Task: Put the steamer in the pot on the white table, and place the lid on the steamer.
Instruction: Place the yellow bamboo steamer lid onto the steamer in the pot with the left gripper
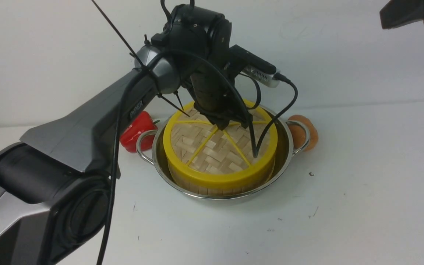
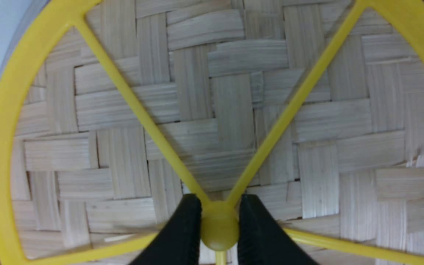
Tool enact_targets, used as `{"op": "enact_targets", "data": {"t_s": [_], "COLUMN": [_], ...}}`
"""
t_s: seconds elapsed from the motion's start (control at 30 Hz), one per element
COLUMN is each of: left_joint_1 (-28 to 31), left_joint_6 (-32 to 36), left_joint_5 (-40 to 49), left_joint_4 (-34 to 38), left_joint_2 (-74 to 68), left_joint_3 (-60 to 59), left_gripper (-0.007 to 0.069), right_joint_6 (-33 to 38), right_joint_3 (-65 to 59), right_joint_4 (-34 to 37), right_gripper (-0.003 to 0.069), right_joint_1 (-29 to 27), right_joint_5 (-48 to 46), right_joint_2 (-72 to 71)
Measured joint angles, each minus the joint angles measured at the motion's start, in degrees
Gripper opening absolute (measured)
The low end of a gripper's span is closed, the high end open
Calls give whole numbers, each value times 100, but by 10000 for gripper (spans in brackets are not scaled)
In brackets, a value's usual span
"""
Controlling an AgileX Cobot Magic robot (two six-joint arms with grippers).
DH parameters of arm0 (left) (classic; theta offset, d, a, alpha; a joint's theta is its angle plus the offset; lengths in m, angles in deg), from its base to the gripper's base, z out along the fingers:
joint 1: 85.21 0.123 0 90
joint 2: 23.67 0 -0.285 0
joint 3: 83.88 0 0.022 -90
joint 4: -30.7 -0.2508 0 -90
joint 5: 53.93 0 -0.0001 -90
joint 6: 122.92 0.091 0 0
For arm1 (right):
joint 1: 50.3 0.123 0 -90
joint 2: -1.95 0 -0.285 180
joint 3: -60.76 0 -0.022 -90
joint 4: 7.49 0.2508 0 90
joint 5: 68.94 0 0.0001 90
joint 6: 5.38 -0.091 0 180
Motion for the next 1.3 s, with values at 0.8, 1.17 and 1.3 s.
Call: {"op": "enact_targets", "data": {"t_s": [0.8, 1.17, 1.3], "left_joint_1": [0, 0, 0], "left_joint_6": [-13, -13, -7], "left_joint_5": [-20, -22, -22], "left_joint_4": [6, -12, -18], "left_joint_2": [-82, -88, -88], "left_joint_3": [32, 37, 37], "left_gripper": [115, 115, 115], "right_joint_6": [0, 0, 0], "right_joint_3": [0, 0, 0], "right_joint_4": [0, 0, 0], "right_gripper": [509, 509, 509], "right_joint_1": [0, 0, 0], "right_joint_5": [0, 0, 0], "right_joint_2": [0, 0, 0]}}
